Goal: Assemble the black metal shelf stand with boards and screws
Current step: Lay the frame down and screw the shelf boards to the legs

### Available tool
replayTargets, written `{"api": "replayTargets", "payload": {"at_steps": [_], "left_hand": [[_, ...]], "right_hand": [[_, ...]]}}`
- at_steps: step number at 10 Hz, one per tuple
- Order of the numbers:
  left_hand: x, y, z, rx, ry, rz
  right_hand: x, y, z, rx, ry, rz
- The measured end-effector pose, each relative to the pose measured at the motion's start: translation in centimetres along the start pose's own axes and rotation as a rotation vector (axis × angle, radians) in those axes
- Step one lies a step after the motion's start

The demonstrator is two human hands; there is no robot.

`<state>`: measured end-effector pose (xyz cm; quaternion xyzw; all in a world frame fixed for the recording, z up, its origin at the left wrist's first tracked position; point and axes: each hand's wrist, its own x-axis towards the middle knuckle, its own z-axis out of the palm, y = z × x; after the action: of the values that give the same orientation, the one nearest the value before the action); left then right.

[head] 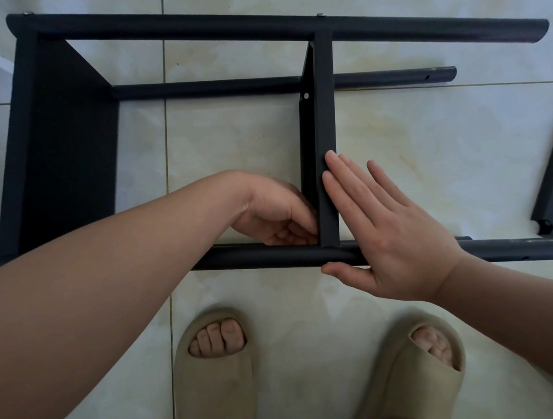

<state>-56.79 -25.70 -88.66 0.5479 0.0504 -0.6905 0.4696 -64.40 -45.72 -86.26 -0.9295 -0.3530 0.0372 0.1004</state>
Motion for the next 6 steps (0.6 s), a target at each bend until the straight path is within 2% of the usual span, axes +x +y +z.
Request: {"api": "replayTargets", "payload": {"at_steps": [2,3,4,6], "left_hand": [[-0.42,0.55,-0.47,-0.022,-0.041,-0.008],[-0.5,0.48,-0.41,0.044,-0.047,-0.017],[-0.25,0.43,-0.26,0.136,0.026,-0.01],[-0.48,0.94,-0.52,0.141,0.01,-0.025]], "right_hand": [[-0.02,0.02,-0.04,-0.002,0.001,-0.001],[-0.01,0.03,-0.05,0.002,0.0,0.0],[-0.01,0.02,-0.02,-0.001,-0.003,-0.001],[0.03,-0.05,0.04,-0.005,-0.009,-0.002]]}}
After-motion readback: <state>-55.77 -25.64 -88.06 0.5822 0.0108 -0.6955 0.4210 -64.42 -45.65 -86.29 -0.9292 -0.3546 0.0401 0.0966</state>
